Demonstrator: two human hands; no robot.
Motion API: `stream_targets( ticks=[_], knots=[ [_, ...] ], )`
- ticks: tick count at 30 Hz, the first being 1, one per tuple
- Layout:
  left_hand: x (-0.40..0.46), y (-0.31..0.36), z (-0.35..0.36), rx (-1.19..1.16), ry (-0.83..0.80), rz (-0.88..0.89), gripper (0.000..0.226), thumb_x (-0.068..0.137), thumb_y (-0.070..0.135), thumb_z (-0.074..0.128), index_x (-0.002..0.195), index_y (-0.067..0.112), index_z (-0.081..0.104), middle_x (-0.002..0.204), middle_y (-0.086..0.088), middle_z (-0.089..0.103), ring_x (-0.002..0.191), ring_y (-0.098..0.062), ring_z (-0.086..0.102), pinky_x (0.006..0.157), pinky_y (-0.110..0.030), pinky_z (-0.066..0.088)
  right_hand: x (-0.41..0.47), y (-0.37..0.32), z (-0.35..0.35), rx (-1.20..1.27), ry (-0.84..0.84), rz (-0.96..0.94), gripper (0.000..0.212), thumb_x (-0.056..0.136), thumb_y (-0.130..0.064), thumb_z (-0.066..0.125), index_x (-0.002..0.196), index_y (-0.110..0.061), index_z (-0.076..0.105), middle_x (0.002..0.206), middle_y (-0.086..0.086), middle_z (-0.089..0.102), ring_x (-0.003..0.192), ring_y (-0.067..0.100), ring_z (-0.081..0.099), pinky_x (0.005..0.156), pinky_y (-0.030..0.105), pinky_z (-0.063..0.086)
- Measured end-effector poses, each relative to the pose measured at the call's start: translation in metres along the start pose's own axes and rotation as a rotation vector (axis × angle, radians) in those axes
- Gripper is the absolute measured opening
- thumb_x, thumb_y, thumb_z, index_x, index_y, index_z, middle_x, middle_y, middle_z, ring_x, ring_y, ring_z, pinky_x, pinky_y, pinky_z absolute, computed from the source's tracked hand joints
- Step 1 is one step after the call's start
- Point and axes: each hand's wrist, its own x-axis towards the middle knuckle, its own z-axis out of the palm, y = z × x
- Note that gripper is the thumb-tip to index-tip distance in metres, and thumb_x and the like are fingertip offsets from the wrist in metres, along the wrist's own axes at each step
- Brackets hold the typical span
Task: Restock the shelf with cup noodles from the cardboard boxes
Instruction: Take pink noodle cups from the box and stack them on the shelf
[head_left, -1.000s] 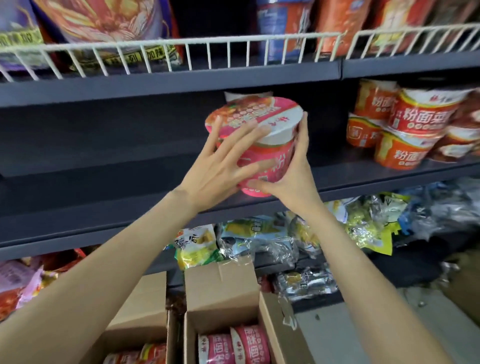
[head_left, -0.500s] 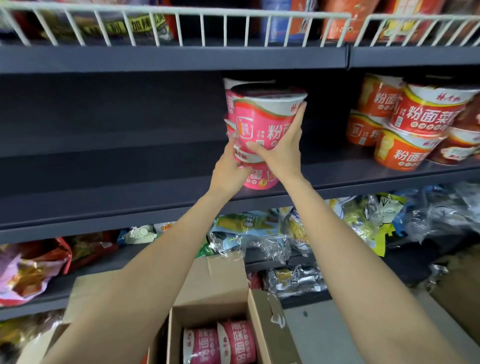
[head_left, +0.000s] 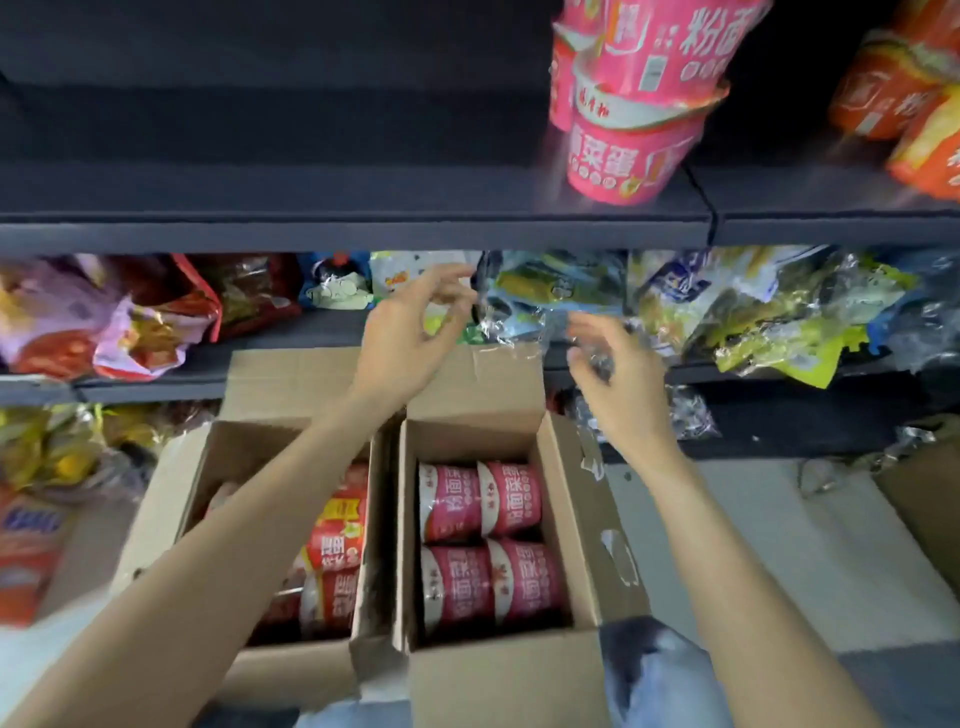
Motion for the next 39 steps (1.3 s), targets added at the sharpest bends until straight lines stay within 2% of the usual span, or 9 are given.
stream_targets(
  ticks=[4,6,9,16,19,22,28,34,39],
  knots=[
    [-0.085,-0.074,-0.013,0.134,-0.023,-0.293,0.029,0.088,0.027,0.059,0.117,0.027,0.059,0.088,0.016,0.067,0.09,-0.007,0.064,0.077,-0.026,0.05,-0.053,0.024,0.07,-0.103,-0.315,0.075,0.035,0.089,-0.02,0.06,0.123,-0.026,0.057,0.111,-0.011,0.068,0.098,0.013,0.065,0.092,0.035,0.049],
    [-0.117,-0.108,-0.01,0.23,-0.085,-0.443,0.034,0.085,0.028,0.063,0.119,0.024,0.059,0.096,0.004,0.07,0.096,-0.019,0.065,0.081,-0.032,0.05,-0.069,0.033,0.102,-0.132,-0.44,0.119,0.041,0.087,-0.016,0.063,0.127,-0.022,0.056,0.119,-0.004,0.066,0.109,0.014,0.061,0.096,0.027,0.045],
    [-0.148,-0.143,0.007,0.322,-0.257,-0.574,0.045,0.084,0.035,0.067,0.125,0.021,0.056,0.119,-0.001,0.063,0.114,-0.022,0.055,0.088,-0.031,0.043,-0.082,0.055,0.15,-0.255,-0.624,0.144,0.052,0.085,-0.012,0.063,0.134,-0.021,0.048,0.131,0.003,0.055,0.122,0.022,0.049,0.101,0.033,0.04],
    [-0.157,-0.179,0.066,0.58,-0.452,-0.501,0.081,0.085,0.055,0.058,0.149,0.019,0.024,0.144,-0.005,0.039,0.131,-0.026,0.033,0.108,-0.034,0.028,-0.065,0.137,0.212,-0.648,-0.902,0.256,0.097,0.086,-0.022,0.068,0.152,-0.011,-0.002,0.156,0.01,0.015,0.142,0.027,0.016,0.118,0.038,0.017],
    [-0.158,-0.194,0.077,0.571,-0.45,-0.47,0.081,0.083,0.049,0.064,0.148,0.019,0.027,0.139,-0.004,0.046,0.127,-0.026,0.037,0.105,-0.034,0.031,-0.053,0.181,0.243,-0.823,-1.065,0.232,0.128,0.07,-0.033,0.082,0.15,-0.019,-0.018,0.159,0.015,0.001,0.147,0.032,0.002,0.117,0.045,0.013],
    [-0.162,-0.2,0.081,0.546,-0.389,-0.454,0.078,0.08,0.042,0.071,0.145,0.017,0.036,0.133,-0.005,0.052,0.123,-0.027,0.042,0.102,-0.036,0.035,-0.052,0.21,0.255,-0.868,-1.199,0.209,0.139,0.064,-0.031,0.086,0.146,-0.025,-0.027,0.158,0.017,-0.01,0.146,0.034,-0.007,0.117,0.049,0.008],
    [-0.164,-0.207,0.085,0.622,-0.346,-0.357,0.074,0.071,0.032,0.079,0.135,0.01,0.05,0.114,-0.008,0.062,0.107,-0.029,0.053,0.091,-0.038,0.044,-0.054,0.234,0.258,-0.873,-1.109,0.033,0.138,0.058,-0.061,0.079,0.149,-0.028,-0.019,0.155,0.017,0.012,0.144,0.035,0.013,0.116,0.054,0.009],
    [-0.162,-0.201,0.085,0.646,-0.383,-0.387,0.075,0.076,0.034,0.074,0.14,0.01,0.043,0.119,-0.01,0.059,0.113,-0.03,0.05,0.095,-0.038,0.04,-0.066,0.197,0.215,-0.914,-0.845,-0.155,0.137,0.054,-0.048,0.087,0.152,-0.026,-0.008,0.147,0.016,0.027,0.136,0.034,0.028,0.115,0.051,0.02],
    [-0.159,-0.188,0.085,0.639,-0.436,-0.469,0.073,0.087,0.04,0.062,0.147,0.015,0.031,0.134,-0.007,0.049,0.125,-0.028,0.039,0.102,-0.036,0.031,-0.077,0.136,0.148,-0.676,-0.626,-0.123,0.13,0.052,-0.061,0.082,0.151,-0.026,0.006,0.148,0.014,0.032,0.135,0.034,0.034,0.102,0.048,0.042]
  ],
)
